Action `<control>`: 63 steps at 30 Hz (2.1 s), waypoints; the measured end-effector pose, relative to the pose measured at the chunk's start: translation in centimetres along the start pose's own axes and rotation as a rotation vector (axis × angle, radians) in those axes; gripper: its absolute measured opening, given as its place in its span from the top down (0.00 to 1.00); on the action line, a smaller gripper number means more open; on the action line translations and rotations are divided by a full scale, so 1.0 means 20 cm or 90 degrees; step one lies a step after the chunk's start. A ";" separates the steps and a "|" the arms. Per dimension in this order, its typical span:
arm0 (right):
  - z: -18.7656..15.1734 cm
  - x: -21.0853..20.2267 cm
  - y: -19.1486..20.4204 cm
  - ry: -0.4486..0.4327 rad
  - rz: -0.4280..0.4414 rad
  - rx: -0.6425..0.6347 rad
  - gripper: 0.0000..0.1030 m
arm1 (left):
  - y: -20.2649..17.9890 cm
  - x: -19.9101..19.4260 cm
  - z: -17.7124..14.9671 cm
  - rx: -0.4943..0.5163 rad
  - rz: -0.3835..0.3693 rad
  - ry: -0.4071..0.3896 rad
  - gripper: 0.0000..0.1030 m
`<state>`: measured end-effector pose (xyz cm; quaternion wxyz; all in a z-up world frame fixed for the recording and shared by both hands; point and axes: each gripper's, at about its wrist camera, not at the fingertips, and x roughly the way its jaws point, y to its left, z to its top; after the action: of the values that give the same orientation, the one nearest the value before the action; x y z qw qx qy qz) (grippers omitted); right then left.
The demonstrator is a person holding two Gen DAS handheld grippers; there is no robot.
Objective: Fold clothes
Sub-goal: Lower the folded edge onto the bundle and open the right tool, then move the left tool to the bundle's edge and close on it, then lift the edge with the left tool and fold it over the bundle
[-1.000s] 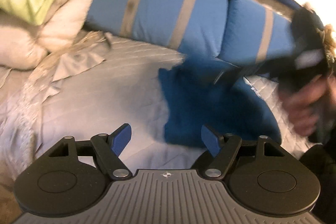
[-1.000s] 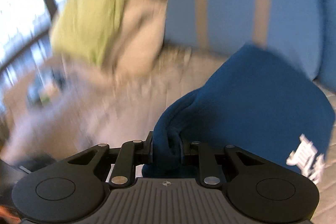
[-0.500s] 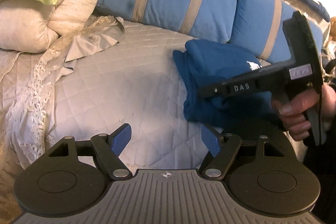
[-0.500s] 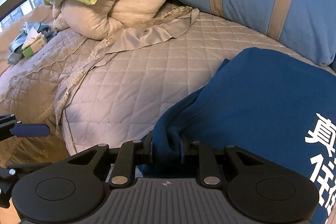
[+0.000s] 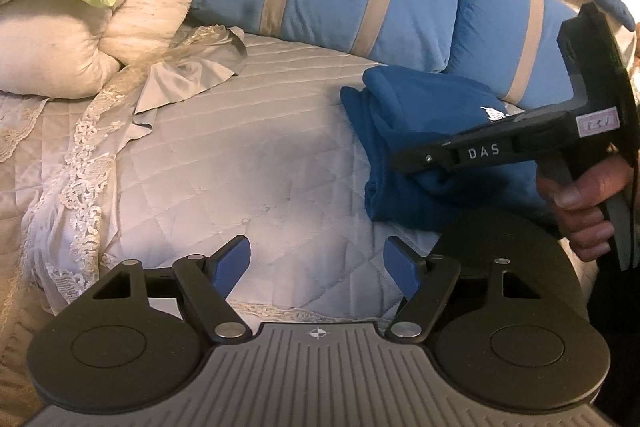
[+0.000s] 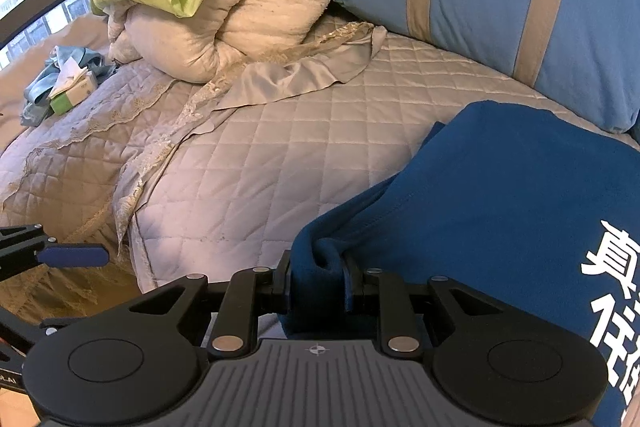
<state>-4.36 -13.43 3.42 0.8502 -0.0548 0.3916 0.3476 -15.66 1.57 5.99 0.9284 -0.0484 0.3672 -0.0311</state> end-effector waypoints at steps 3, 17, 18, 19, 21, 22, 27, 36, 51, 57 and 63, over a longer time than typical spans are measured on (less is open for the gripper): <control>-0.02 -0.01 -0.02 -0.014 0.043 0.019 0.39 | -0.01 -0.01 0.02 0.000 -0.002 -0.002 0.29; -0.16 -0.56 -0.41 -0.141 -0.047 0.084 0.00 | -0.03 0.08 0.43 -0.076 -0.187 -0.045 0.29; -0.19 -0.58 -0.46 -0.140 -0.064 0.094 0.00 | -0.06 0.12 0.47 -0.069 -0.196 -0.034 0.29; -0.22 -0.59 -0.50 -0.141 -0.079 0.105 0.00 | -0.08 0.16 0.50 -0.063 -0.207 -0.022 0.29; -0.31 -0.62 -0.59 -0.146 -0.104 0.134 0.00 | -0.11 0.27 0.56 -0.075 -0.235 0.027 0.29; -0.35 -0.63 -0.63 -0.149 -0.114 0.150 0.00 | -0.11 0.34 0.58 -0.086 -0.250 0.054 0.30; -0.54 -0.67 -0.81 -0.165 -0.123 0.238 0.00 | -0.11 0.60 0.62 -0.156 -0.295 0.169 0.31; -0.59 -0.73 -0.90 -0.221 -0.063 0.317 0.00 | -0.10 0.66 0.52 -0.175 -0.245 0.250 0.47; -0.61 -0.73 -0.91 -0.224 -0.055 0.331 0.00 | 0.00 0.43 0.51 -0.139 -0.244 0.181 0.88; -0.60 -0.72 -0.90 -0.212 -0.066 0.315 0.00 | 0.09 0.51 0.41 -0.166 -0.205 0.216 0.88; -0.59 -0.69 -0.91 -0.191 -0.061 0.317 0.00 | 0.07 0.57 0.39 -0.143 -0.200 0.217 0.82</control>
<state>-6.44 -39.10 1.73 0.9015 0.1892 0.3314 0.2044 -2.00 2.36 3.65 0.8257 -0.2017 0.5074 -0.1419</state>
